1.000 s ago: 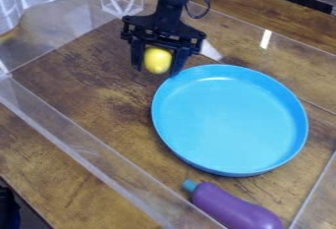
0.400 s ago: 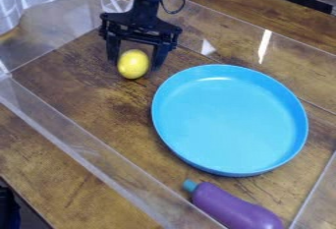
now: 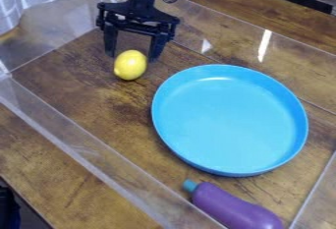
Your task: Remove the lemon from the blue tray and put it on the table
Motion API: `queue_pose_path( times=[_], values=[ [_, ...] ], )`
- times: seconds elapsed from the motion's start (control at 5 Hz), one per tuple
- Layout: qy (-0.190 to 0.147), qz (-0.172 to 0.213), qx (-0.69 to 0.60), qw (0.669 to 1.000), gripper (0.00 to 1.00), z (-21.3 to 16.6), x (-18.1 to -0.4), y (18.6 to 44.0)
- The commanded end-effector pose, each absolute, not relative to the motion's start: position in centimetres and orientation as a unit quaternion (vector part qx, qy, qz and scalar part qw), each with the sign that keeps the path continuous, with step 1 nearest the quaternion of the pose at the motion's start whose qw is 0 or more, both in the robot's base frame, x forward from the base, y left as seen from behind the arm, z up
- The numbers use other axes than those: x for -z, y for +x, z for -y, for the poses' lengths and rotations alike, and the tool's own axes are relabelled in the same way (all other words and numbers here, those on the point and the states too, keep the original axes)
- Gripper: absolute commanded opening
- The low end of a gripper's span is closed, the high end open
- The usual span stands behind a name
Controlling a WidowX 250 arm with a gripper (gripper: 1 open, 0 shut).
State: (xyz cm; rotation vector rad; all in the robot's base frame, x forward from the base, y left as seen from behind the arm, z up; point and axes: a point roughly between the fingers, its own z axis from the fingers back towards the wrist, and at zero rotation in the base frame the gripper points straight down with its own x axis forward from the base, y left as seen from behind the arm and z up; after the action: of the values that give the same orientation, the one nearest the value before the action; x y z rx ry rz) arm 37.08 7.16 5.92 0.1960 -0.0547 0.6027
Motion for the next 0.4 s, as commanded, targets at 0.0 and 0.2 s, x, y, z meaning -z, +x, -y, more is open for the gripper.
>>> queue_pose_path(
  times=[0.0, 0.2],
  values=[
    [0.088, 0.060, -0.286, 0.952, 1.00, -8.39, -8.26, 37.22],
    [0.081, 0.062, -0.265, 0.959, 1.00, -8.58, -8.53, 36.92]
  ],
)
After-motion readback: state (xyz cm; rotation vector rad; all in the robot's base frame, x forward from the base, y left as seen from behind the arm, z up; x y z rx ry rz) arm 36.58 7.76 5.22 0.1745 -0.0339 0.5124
